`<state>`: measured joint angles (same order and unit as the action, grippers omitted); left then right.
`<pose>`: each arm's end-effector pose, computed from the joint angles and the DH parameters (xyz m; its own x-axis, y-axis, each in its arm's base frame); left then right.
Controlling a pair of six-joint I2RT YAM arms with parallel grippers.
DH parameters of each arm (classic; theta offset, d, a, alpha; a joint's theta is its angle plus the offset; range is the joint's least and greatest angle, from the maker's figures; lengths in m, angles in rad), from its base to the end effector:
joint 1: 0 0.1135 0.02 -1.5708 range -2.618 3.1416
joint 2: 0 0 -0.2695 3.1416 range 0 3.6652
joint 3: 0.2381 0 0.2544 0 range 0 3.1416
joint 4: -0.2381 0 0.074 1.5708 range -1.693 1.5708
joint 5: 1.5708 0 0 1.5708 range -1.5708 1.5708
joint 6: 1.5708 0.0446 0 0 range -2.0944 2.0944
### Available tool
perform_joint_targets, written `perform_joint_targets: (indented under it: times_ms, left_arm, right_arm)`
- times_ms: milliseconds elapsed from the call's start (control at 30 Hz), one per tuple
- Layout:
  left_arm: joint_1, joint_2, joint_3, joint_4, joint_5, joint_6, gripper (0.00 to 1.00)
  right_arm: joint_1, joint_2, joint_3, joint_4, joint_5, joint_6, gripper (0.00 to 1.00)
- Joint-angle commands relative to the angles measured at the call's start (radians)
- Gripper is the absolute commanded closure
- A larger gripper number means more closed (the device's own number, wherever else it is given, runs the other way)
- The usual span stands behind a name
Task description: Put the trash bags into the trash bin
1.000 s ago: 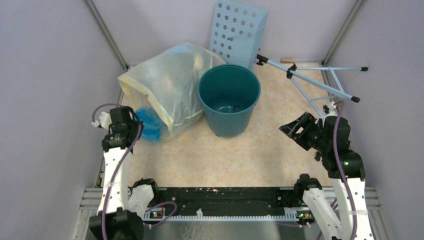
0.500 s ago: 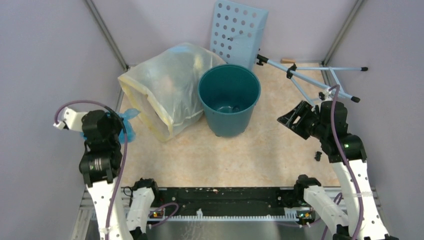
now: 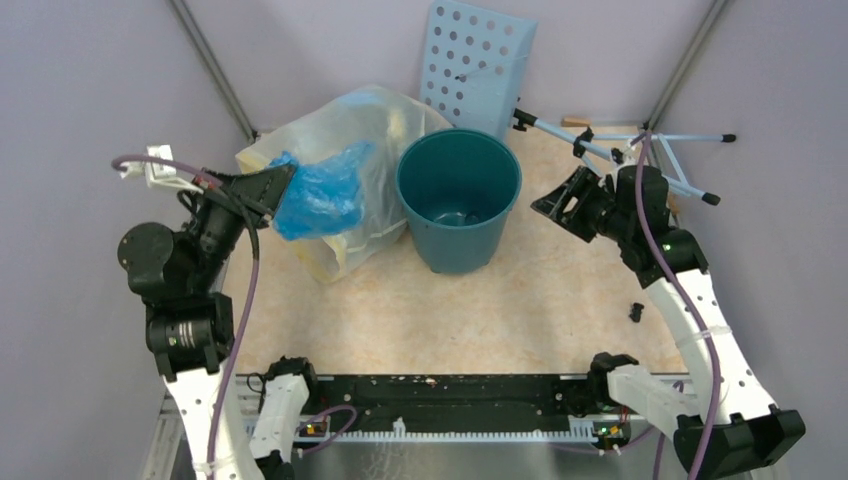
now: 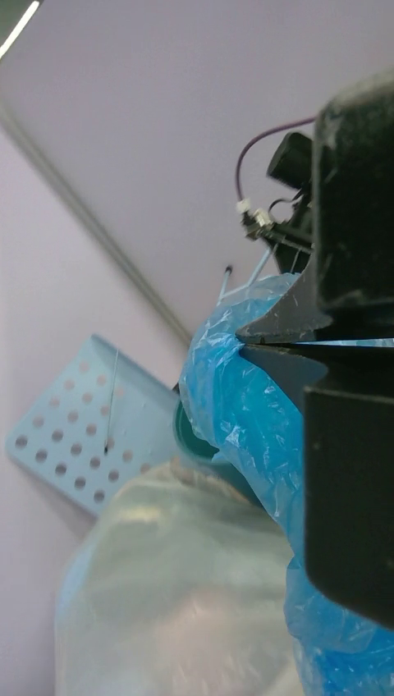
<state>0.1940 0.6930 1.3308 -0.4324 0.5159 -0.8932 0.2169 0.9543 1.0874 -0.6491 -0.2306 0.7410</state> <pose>0.0886 -0.0050 0.5041 -0.1131 -0.7129 -0.6921 0.3479 0.6241 -0.6996 0.1964 0.0537 0.3677 -0.6280 0.5346 -0.5656 0.0275 0.7415 0.6703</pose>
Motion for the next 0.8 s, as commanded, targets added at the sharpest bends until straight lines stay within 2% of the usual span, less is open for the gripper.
perform_joint_targets:
  times_ms: [0, 133, 300, 433, 533, 667, 733, 767]
  left_arm:
    - [0.002, 0.111, 0.062, 0.216, 0.257, -0.105, 1.0]
    - [0.002, 0.155, 0.073, 0.218, 0.293, -0.114, 1.0]
    - [0.0, 0.164, 0.049, 0.192, 0.313, -0.108, 1.0]
    - [0.0, 0.164, 0.02, 0.168, 0.334, -0.116, 1.0]
    - [-0.001, 0.162, 0.019, 0.122, 0.34, -0.094, 1.0]
    - [-0.002, 0.179, 0.0, 0.093, 0.385, -0.097, 1.0]
    - [-0.002, 0.188, -0.008, 0.091, 0.399, -0.101, 1.0]
    - [-0.002, 0.191, -0.009, 0.089, 0.399, -0.1, 1.0]
  right_arm:
    - [0.042, 0.032, 0.101, 0.117, 0.04, -0.02, 0.34]
    - [0.101, 0.115, 0.19, 0.113, 0.14, -0.073, 0.34]
    - [0.198, 0.281, 0.365, -0.012, 0.342, -0.163, 0.34]
    - [0.212, 0.367, 0.394, -0.011, 0.374, -0.193, 0.39]
    - [0.219, 0.418, 0.423, -0.008, 0.397, -0.213, 0.48]
    - [0.22, 0.485, 0.486, -0.026, 0.4, -0.242, 0.49]
    - [0.22, 0.514, 0.53, -0.051, 0.411, -0.268, 0.59]
    - [0.22, 0.527, 0.55, -0.064, 0.417, -0.283, 0.74]
